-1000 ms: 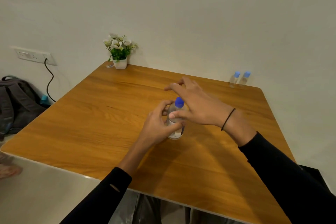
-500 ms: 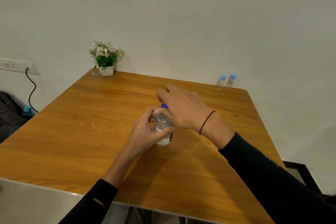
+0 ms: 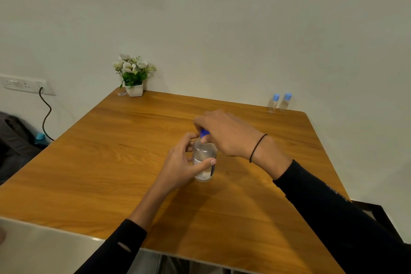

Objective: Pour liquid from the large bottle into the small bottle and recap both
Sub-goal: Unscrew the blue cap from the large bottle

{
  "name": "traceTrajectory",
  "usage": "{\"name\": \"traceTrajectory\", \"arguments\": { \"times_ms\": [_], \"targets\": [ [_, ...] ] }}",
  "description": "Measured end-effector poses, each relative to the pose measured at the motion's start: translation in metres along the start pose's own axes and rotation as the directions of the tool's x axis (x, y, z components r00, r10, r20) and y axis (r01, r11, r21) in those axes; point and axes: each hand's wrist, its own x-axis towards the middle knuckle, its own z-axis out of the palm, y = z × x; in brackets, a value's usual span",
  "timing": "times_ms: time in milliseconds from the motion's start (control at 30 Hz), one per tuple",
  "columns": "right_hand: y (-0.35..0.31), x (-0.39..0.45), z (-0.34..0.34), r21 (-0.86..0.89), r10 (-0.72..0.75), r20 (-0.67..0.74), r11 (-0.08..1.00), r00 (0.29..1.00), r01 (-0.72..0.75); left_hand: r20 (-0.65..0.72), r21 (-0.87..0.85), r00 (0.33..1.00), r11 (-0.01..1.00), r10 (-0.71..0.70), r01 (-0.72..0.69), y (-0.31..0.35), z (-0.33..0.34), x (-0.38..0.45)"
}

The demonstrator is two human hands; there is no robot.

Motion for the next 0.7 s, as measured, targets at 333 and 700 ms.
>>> {"name": "traceTrajectory", "arguments": {
  "times_ms": [333, 700],
  "targets": [
    [0.0018, 0.0037, -0.0004, 0.005, 0.053, -0.001, 0.999, 0.999, -0.053, 0.009, 0.020, 1.000, 1.000, 0.014, -0.014, -0.0014, -0.0009, 0.0007],
    [0.0023, 0.0026, 0.0044, 0.022, 0.064, -0.008, 0.998, 0.998, -0.064, 0.018, 0.019, 1.000, 1.000, 0.011, -0.011, -0.0041, -0.0011, 0.0025]
  ]
}}
